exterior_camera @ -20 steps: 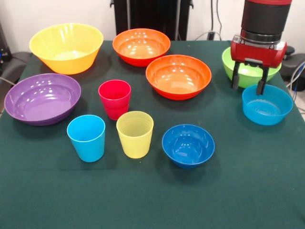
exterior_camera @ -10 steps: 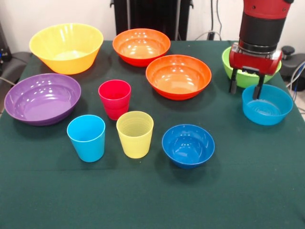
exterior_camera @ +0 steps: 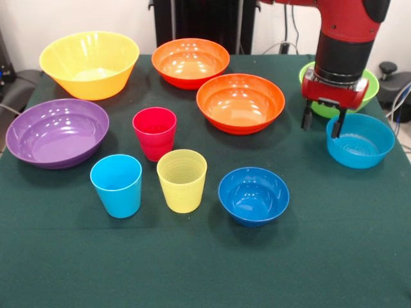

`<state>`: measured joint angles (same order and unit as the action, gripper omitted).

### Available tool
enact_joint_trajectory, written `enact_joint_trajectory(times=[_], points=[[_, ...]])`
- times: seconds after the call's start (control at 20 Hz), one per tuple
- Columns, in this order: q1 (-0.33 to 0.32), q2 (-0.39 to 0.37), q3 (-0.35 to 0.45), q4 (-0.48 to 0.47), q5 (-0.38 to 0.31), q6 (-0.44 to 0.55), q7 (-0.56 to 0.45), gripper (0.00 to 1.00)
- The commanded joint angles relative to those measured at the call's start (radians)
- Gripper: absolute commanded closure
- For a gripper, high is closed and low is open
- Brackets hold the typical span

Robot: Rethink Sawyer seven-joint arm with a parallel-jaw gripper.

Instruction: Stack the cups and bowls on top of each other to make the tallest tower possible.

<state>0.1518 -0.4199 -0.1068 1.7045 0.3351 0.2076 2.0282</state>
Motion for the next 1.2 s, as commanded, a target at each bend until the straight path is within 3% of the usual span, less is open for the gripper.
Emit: enact_joint_trajectory(times=[0.05, 1.2], points=[[0.007, 0.072, 0.082, -0.047, -0.06, 0.042, 0.056, 0.0], [-0.009, 0.096, 0.117, -0.101, -0.045, 0.067, 0.052, 0.0]])
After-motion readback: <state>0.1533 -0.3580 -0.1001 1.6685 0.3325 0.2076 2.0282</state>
